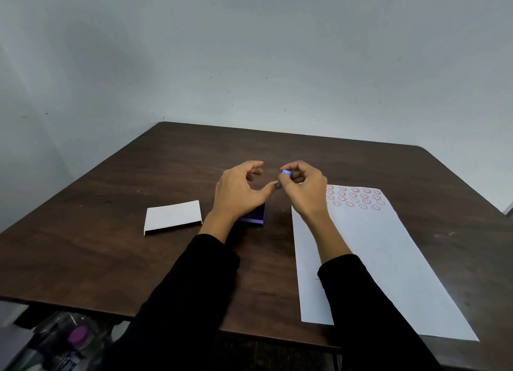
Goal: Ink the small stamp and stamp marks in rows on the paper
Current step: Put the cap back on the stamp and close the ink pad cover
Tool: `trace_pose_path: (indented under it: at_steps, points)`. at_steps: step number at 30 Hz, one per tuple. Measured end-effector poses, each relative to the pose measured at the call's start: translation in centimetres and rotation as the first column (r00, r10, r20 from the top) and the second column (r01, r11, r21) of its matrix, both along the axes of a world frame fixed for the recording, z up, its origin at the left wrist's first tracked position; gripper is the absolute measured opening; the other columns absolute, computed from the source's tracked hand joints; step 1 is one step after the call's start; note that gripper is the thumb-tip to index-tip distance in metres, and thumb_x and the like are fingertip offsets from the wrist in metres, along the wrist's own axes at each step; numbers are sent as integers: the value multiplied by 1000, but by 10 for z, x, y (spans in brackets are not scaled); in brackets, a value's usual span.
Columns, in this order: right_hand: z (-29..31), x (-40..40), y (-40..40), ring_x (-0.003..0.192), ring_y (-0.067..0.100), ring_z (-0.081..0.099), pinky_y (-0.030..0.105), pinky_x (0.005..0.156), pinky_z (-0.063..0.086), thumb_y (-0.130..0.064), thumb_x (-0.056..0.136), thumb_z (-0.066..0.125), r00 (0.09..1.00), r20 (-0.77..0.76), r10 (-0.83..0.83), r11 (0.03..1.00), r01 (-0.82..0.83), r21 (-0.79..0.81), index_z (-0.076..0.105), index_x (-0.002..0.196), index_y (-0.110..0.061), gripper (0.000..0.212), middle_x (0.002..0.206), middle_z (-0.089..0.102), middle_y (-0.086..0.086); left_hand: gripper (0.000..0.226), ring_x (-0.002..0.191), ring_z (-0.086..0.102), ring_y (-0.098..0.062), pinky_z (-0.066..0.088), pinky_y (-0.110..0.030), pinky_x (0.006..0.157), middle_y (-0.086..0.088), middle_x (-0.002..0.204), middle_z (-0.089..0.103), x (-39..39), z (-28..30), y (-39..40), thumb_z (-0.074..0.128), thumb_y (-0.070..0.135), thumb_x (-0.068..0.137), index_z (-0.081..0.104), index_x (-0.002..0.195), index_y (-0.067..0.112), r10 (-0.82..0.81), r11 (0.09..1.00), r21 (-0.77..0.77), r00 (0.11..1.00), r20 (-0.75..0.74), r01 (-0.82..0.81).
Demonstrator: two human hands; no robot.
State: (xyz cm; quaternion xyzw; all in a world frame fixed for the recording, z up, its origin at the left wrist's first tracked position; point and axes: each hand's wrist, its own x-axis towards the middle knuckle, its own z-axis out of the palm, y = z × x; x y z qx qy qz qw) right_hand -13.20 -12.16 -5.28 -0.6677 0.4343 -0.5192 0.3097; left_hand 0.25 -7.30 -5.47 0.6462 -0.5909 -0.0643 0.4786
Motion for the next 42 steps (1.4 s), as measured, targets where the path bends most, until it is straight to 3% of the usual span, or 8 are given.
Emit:
trace_pose_path:
  at_steps: [9,14,20,25,30,34,38,42]
  points:
    - [-1,-10,-1,65,23,67,33,63,59,-11,70,70,951,-298,86,996,-78,38,67,74,-11,5,67,68,10,34,82,65,-13,57,-42,79,2,96,71,9,-1,1,52,29,75,67,103,16,38,998,-44,991,-126,-44]
    - [-3,-10,-2,61,13,60,18,55,48,-13,70,71,912,-397,105,994,-107,16,66,75,-14,8,67,65,4,35,81,66,-15,57,-40,77,-2,94,73,8,-3,-1,48,31,77,68,101,15,53,997,-45,991,-124,-59]
    - [-8,-10,-6,60,11,57,14,54,46,-14,70,72,890,-443,106,994,-103,30,65,77,-16,10,66,61,-1,20,79,66,-14,58,-39,76,-4,89,73,10,-5,-3,53,18,87,69,98,14,89,992,-82,989,-115,-99]
    - [-2,-6,-5,65,9,61,27,63,54,-22,69,68,939,-337,69,997,-81,-20,66,78,-17,11,67,64,-6,22,79,66,-15,57,-38,75,-5,91,73,5,-2,8,51,20,90,68,102,11,170,967,-165,973,-159,-195]
    - [11,-4,3,70,5,63,22,69,52,-27,77,62,997,-61,-51,983,40,-180,66,80,-20,8,72,66,-9,24,87,63,-11,55,-31,78,-4,98,71,13,4,40,50,20,91,66,106,12,264,914,-259,942,-206,-313]
    - [22,16,24,63,11,59,25,64,47,-22,86,57,997,7,-74,968,74,-241,66,80,-16,12,68,64,-4,24,93,63,-17,50,-29,81,-6,103,70,36,5,74,49,20,92,66,106,12,406,845,-260,877,-255,-467]
    - [19,51,60,79,25,63,36,74,51,-16,89,52,985,-172,-2,969,-40,-242,66,91,-10,15,83,70,8,30,110,58,-24,45,-43,98,-9,118,64,55,3,103,46,26,92,59,116,13,559,815,-27,797,-230,-579]
    - [-7,87,95,106,30,52,40,91,37,-28,93,46,843,-537,19,962,-162,-221,58,108,-14,24,109,66,9,41,121,49,-31,32,-45,105,-15,127,57,60,-8,124,43,32,93,51,125,7,626,777,183,769,-126,-603]
